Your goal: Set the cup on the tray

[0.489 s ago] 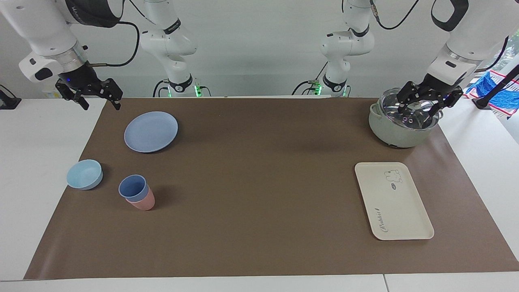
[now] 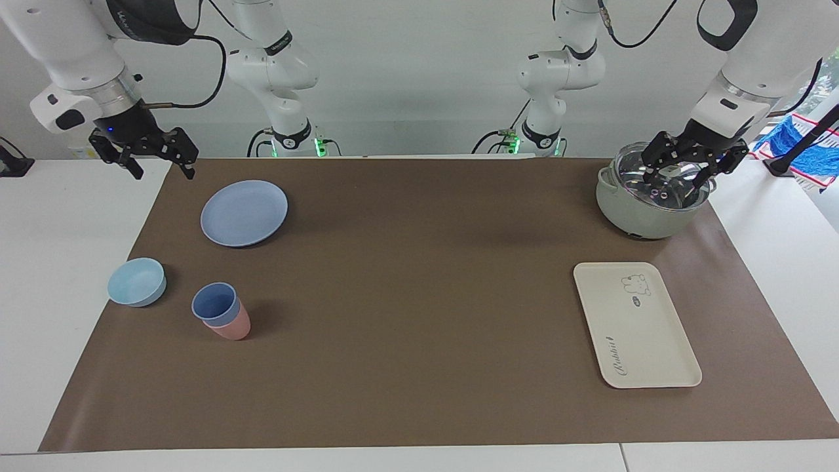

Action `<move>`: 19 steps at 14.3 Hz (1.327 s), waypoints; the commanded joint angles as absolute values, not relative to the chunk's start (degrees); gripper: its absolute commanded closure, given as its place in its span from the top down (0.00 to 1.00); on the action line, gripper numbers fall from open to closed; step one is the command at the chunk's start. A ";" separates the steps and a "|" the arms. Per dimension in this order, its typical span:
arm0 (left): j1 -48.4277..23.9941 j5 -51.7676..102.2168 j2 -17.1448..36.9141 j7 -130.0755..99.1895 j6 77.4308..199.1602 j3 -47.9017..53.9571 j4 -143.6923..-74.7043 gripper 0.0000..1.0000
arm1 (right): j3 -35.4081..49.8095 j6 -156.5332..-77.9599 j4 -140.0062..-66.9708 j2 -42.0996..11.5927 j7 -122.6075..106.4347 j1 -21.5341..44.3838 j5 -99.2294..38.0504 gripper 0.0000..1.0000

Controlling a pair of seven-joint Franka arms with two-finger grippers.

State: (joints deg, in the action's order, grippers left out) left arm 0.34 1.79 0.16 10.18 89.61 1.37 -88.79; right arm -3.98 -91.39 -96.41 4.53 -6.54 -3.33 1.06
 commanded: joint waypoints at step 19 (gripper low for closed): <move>0.26 0.97 -1.41 9.49 90.44 1.23 -90.62 1.00 | -1.33 -84.19 -49.04 -44.47 3.60 -15.64 -14.76 1.00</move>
